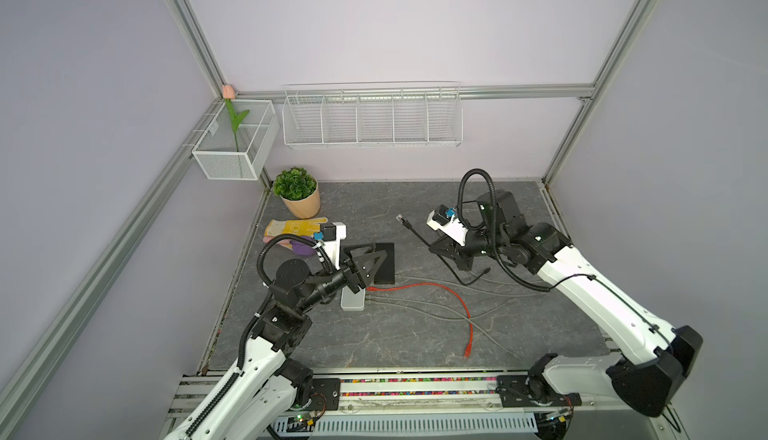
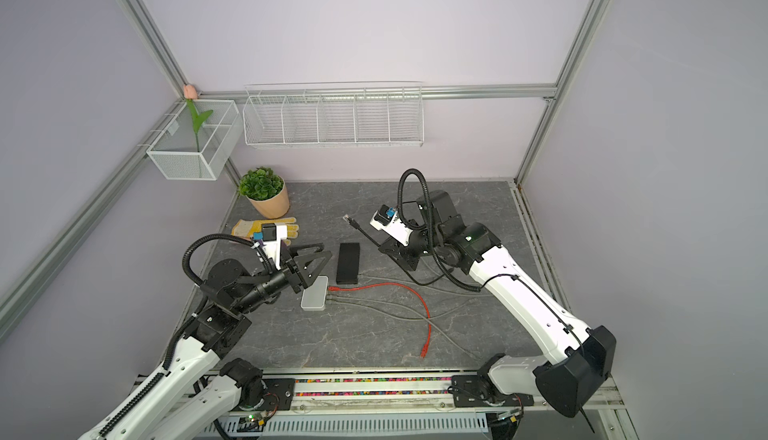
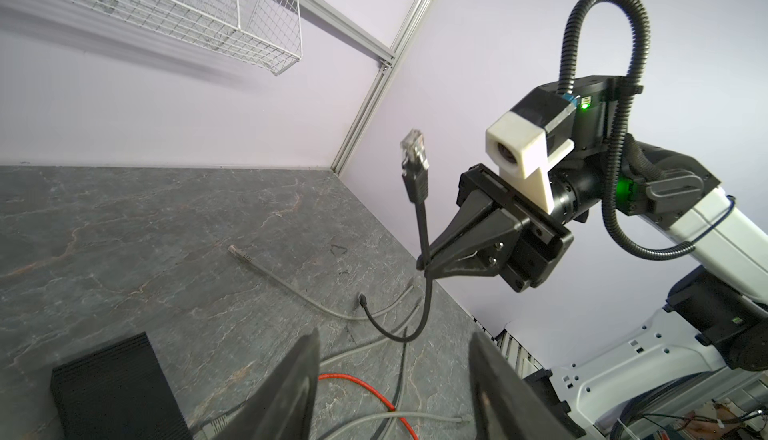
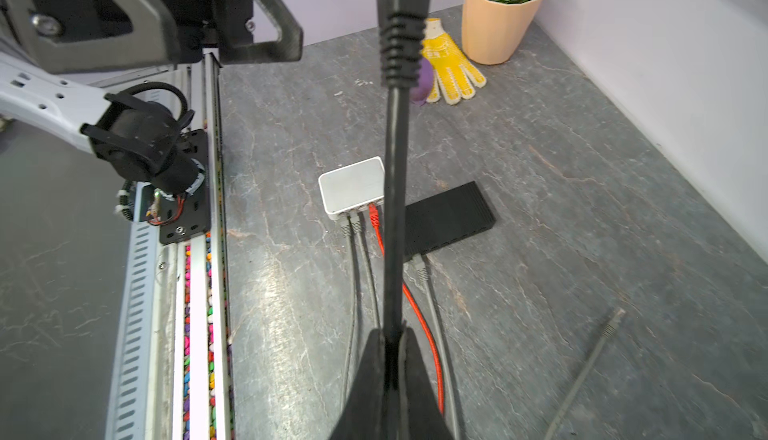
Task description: Insert the plug into the switch port
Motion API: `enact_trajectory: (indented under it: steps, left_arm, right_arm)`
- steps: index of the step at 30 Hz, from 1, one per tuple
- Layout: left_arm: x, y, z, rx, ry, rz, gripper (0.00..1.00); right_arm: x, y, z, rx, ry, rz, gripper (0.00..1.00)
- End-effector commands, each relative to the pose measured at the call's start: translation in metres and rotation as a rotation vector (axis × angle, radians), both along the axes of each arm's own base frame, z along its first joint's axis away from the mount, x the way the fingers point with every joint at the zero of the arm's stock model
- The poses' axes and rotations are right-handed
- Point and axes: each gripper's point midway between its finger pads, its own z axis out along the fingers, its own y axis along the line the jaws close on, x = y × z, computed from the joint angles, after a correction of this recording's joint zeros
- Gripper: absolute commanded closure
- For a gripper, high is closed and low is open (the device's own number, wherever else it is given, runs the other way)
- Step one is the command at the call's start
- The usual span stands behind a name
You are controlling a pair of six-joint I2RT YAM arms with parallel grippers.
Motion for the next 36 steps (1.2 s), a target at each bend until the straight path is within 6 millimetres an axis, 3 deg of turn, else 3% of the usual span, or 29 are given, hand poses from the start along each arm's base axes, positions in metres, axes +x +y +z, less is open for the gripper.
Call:
enact_trajectory:
  steps: [1,14,24,36]
  left_arm:
    - [-0.005,-0.005,0.021,-0.053,-0.068,-0.041,0.43]
    - [0.007,-0.013,0.017,-0.055,-0.027,-0.056,0.45]
    - [0.007,-0.014,0.014,-0.048,-0.021,-0.056,0.75]
    - [0.012,-0.012,0.008,-0.035,-0.006,-0.032,0.99]
  right_arm:
    - [-0.018,0.012,-0.02,0.0,0.085,0.1,0.93]
    - [-0.033,0.029,-0.046,-0.045,0.148,0.169,0.93]
    - [-0.034,0.031,-0.05,-0.052,0.154,0.167,0.93]
    - [-0.035,0.033,-0.054,-0.085,0.139,0.157,0.93]
